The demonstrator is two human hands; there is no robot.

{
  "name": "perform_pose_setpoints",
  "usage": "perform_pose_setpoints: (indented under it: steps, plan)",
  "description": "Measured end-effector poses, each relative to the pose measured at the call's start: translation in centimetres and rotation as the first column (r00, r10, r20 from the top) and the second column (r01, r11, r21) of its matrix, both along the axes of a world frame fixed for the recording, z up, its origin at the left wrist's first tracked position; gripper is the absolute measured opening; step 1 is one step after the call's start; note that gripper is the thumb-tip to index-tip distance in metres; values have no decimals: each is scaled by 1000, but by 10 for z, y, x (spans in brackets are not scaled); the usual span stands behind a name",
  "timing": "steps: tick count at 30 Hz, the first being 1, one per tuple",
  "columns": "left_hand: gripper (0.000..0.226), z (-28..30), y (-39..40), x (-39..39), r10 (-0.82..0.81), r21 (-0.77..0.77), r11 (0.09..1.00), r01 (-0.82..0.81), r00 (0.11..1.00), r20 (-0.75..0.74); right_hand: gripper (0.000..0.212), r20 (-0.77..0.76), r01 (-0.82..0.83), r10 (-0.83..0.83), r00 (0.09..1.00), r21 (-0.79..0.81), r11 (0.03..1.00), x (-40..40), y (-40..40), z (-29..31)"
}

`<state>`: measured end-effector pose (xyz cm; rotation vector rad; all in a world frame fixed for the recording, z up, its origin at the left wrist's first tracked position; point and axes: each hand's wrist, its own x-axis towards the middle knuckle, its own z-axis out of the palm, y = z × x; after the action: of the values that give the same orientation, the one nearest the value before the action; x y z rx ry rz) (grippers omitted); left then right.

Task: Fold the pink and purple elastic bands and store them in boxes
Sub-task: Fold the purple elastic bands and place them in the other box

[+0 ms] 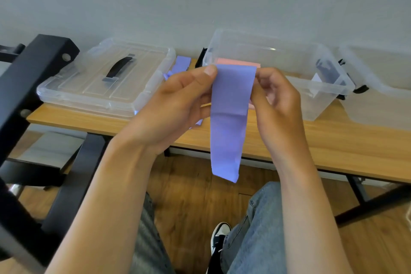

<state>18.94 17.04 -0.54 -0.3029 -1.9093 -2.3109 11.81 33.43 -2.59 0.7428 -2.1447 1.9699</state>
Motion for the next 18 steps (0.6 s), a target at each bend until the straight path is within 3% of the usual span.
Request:
perform_pose_setpoints:
  steps: [3, 6, 10, 14, 18]
  plan:
    - [38, 0, 2, 0, 84, -127, 988, -90, 995, -47, 28, -20, 66, -68, 998, -74, 995, 3, 4, 4]
    - [28, -2, 2, 1, 201, -282, 933, -224, 974, -108, 44, -42, 5, -8, 999, -70, 998, 12, 8, 8]
    - [6, 0, 4, 8, 348, -322, 862, -391, 919, -186, 24, -65, -14, 12, 998, -34, 999, 19, 9, 6]
    - [26, 2, 4, 16, 399, -281, 859, -429, 903, -160, 8, -70, 35, -35, 997, -6, 999, 20, 13, -1]
    - [47, -10, 3, 20, 362, -371, 844, -387, 922, -136, 3, -66, 13, -11, 998, 27, 1000, 21, 17, -11]
